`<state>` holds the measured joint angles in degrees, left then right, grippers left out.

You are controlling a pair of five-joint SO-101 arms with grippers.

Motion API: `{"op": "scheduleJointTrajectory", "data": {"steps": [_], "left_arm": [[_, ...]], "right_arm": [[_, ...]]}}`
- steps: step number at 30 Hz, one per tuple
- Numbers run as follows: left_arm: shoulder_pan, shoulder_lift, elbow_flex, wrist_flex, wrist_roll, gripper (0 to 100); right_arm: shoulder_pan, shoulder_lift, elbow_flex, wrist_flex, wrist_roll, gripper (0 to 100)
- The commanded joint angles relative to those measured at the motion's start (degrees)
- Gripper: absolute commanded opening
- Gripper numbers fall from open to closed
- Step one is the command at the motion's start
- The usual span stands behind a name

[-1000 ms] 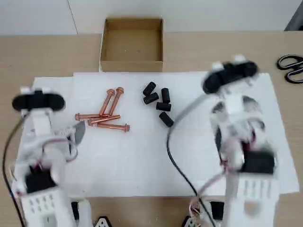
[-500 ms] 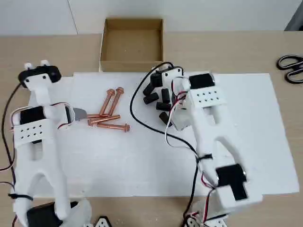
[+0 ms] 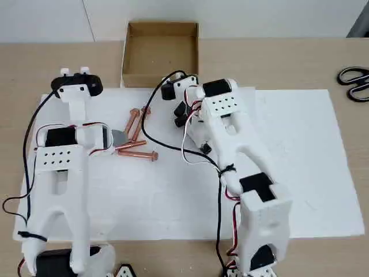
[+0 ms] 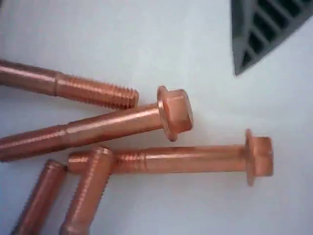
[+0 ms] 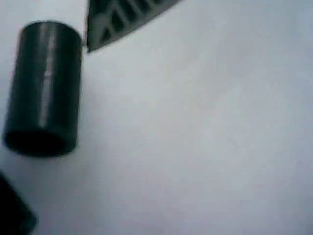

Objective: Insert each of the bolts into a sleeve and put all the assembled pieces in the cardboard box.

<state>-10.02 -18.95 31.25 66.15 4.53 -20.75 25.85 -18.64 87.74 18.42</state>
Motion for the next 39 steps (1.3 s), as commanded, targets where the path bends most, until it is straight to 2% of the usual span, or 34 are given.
{"op": "scheduleJointTrajectory", "data": {"steps": [1, 9, 16, 34, 36, 39], "left_arm": [[0.00, -2.29, -2.24, -1.05, 3.43, 31], [-0.26, -2.37, -2.24, -2.02, 7.65, 31], [-6.07, -2.20, -2.15, -3.43, 10.29, 31], [-6.68, -1.93, -1.98, -3.25, 10.29, 31], [-6.68, -1.93, -1.98, -3.25, 10.29, 31], [-6.77, -1.93, -1.98, -3.25, 10.29, 31]], "right_arm": [[-0.13, 2.33, -5.19, -0.22, -0.26, 19.9], [-0.31, 6.46, -8.26, -0.40, -0.18, 20.0], [-0.31, 8.04, -8.35, -0.48, -0.26, 19.9], [-2.24, 12.26, -8.26, 0.13, -1.93, 19.6], [-2.07, 13.32, -8.26, 0.13, -1.93, 17.1], [-1.98, 14.64, -8.26, 0.22, -1.93, 6.9]]}}
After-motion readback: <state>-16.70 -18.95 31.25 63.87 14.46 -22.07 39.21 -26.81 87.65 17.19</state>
